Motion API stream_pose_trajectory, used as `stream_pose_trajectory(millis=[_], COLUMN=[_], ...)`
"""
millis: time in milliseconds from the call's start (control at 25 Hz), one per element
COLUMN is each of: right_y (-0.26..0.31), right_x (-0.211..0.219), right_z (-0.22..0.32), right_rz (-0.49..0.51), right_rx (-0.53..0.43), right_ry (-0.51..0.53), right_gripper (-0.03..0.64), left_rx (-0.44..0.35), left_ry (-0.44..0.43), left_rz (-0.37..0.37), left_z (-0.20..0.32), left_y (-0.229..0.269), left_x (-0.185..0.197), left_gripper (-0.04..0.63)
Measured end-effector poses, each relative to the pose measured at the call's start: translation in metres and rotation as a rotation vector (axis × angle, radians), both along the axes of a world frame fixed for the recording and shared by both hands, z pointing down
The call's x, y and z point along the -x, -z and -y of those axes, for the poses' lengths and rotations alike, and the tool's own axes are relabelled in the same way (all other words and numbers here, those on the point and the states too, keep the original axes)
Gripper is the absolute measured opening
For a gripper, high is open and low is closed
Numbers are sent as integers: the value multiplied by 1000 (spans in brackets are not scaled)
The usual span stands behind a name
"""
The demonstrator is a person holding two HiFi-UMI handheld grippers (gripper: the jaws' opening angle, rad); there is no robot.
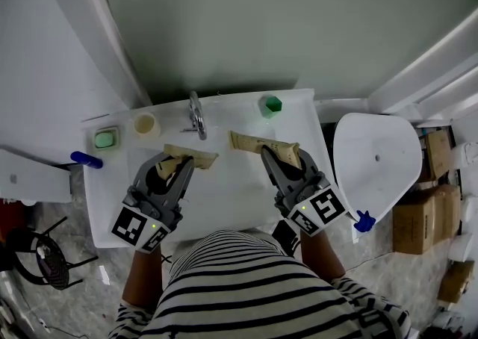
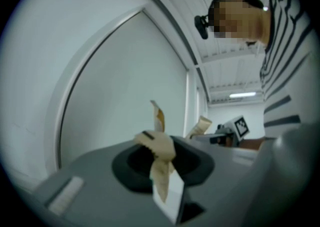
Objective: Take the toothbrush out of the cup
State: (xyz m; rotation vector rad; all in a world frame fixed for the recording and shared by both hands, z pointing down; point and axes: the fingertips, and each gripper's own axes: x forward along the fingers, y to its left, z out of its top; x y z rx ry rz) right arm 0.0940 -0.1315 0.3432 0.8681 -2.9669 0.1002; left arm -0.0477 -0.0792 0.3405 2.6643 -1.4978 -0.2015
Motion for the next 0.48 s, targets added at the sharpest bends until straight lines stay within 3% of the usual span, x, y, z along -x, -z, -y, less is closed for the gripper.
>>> stream_pose_trajectory(millis=[480], right_y=[-2], right_x=[22], right_z=[-12], right_rz=[-54], right_rx=[-18], right_ry=[11], right_gripper=[37], left_rx=[-11], left_ry=[27], left_rz=[-12], left_z=[-14], left_y=[1], left_x=[25], left_gripper=[84])
